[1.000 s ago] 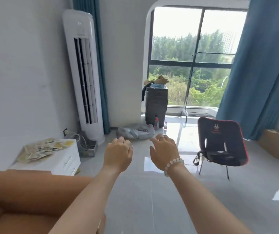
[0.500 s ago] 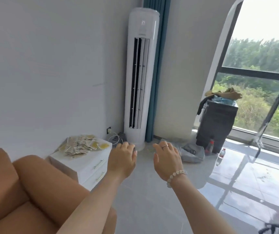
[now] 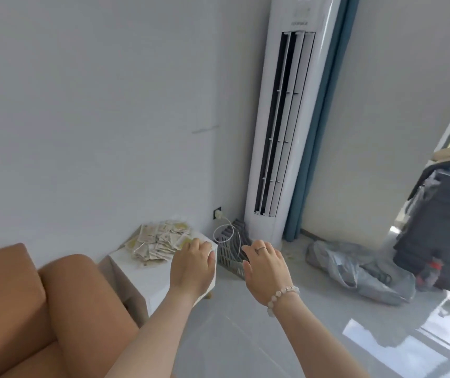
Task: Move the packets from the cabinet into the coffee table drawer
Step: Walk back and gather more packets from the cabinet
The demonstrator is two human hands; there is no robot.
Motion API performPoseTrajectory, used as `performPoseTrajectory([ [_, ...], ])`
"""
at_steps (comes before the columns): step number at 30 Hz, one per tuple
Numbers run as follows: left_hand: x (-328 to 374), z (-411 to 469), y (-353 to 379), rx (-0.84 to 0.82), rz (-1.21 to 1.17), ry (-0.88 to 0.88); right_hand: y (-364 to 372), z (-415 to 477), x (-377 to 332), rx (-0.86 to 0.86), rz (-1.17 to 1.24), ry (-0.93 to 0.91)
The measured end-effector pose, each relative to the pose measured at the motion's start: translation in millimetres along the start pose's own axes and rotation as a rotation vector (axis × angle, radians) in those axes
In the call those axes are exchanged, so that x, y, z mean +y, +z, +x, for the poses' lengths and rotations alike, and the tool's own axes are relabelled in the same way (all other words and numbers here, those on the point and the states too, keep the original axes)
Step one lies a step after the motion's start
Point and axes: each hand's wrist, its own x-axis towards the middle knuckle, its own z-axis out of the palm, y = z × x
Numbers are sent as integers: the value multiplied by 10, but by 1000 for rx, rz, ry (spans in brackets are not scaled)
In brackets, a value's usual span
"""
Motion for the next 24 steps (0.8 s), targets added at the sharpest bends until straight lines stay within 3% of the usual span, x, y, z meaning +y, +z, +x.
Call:
performPoseTrajectory([
  [6, -106, 937, 313, 107, 8, -42, 188, 1010, 390, 24, 84, 19],
  [9, -238, 1174, 556, 45, 73, -80, 380, 1310, 561, -40, 82, -11],
  [19, -525, 2155, 1504, 57, -44, -448, 1209, 2705, 1009, -109, 51, -197],
  [24, -469, 2789, 1687, 75, 2, -503, 1473, 3580, 1347, -190, 79, -303],
])
